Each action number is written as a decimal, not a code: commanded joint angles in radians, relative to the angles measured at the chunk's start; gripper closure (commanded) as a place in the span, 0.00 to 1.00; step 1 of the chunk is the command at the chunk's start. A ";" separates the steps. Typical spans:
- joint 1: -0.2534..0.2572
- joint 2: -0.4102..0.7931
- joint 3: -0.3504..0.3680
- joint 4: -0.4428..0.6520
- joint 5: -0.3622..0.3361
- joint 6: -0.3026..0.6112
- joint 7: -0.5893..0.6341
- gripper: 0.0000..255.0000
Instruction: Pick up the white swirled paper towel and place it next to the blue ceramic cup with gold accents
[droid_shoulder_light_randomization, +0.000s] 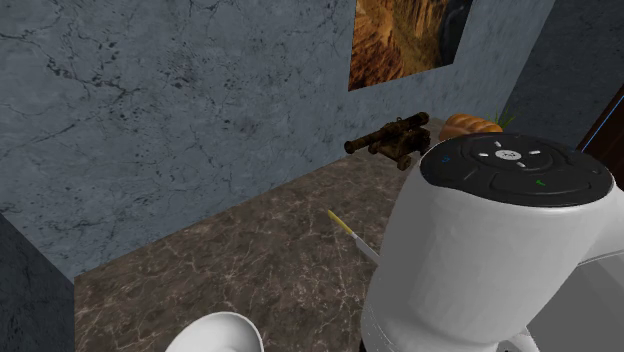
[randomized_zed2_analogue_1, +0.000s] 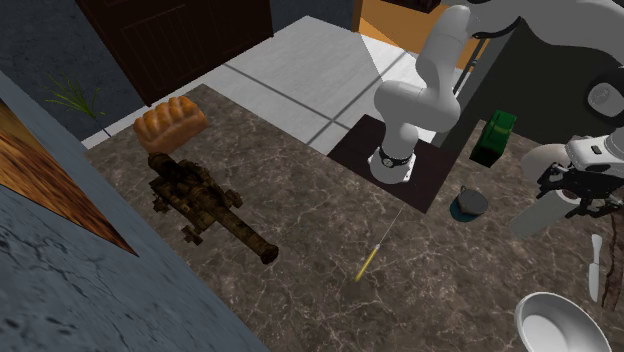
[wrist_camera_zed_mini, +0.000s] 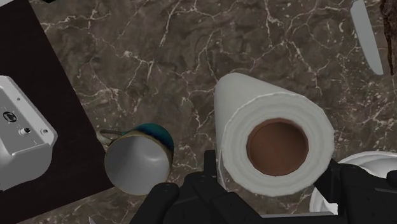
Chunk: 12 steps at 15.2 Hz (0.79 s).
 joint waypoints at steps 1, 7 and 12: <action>-0.003 0.002 0.021 -0.016 0.015 0.023 -0.005 1.00; -0.006 0.006 0.052 -0.039 0.037 0.056 -0.013 1.00; -0.006 0.006 0.052 -0.039 0.037 0.056 -0.013 0.00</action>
